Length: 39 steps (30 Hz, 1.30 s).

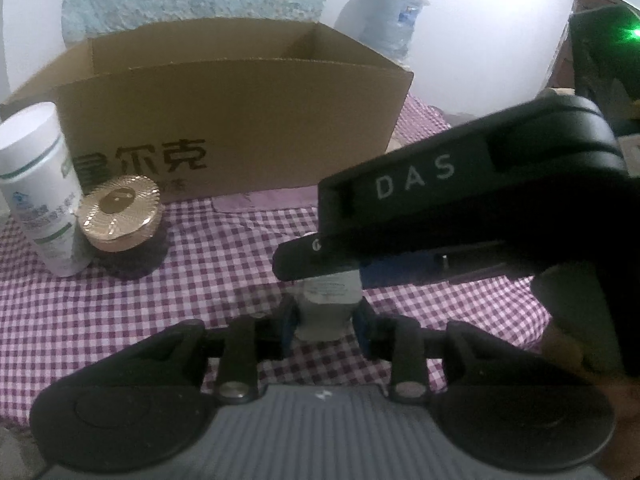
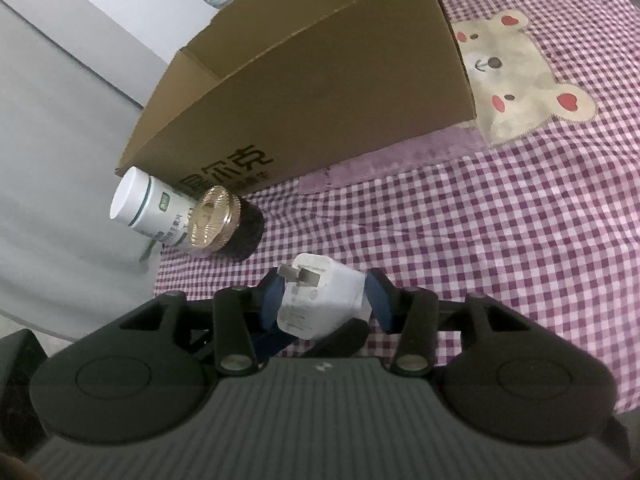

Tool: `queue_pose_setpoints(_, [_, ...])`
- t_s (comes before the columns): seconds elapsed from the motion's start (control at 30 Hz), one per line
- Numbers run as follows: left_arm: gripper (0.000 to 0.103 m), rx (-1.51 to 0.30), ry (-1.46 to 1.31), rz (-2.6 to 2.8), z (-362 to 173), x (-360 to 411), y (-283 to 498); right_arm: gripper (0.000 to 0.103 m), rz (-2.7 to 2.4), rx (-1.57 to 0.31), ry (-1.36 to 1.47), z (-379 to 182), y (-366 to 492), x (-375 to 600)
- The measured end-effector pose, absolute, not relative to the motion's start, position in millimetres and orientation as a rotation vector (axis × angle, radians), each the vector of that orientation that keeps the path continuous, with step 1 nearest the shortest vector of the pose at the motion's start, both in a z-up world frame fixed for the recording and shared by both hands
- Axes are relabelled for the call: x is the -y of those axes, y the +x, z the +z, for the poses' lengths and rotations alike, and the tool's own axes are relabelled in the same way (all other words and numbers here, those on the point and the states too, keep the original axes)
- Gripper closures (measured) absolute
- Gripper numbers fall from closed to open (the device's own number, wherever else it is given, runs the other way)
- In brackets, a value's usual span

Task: Organize rigid objects
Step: 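Close the right tool on the white charger and lift it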

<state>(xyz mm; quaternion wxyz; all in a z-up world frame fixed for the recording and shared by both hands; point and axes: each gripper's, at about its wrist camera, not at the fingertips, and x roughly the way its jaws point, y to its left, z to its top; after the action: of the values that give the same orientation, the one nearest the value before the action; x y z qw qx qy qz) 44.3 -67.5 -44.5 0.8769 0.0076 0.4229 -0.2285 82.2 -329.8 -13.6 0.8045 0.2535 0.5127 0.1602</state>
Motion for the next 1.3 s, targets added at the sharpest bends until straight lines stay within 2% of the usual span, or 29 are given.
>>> queue_pose_setpoints(1.3, [0.071, -0.892, 0.026, -0.461, -24.7, 56.9, 46.6, 0.058, 0.364, -1.065, 0.543, -2.1, 76.2, 327.5])
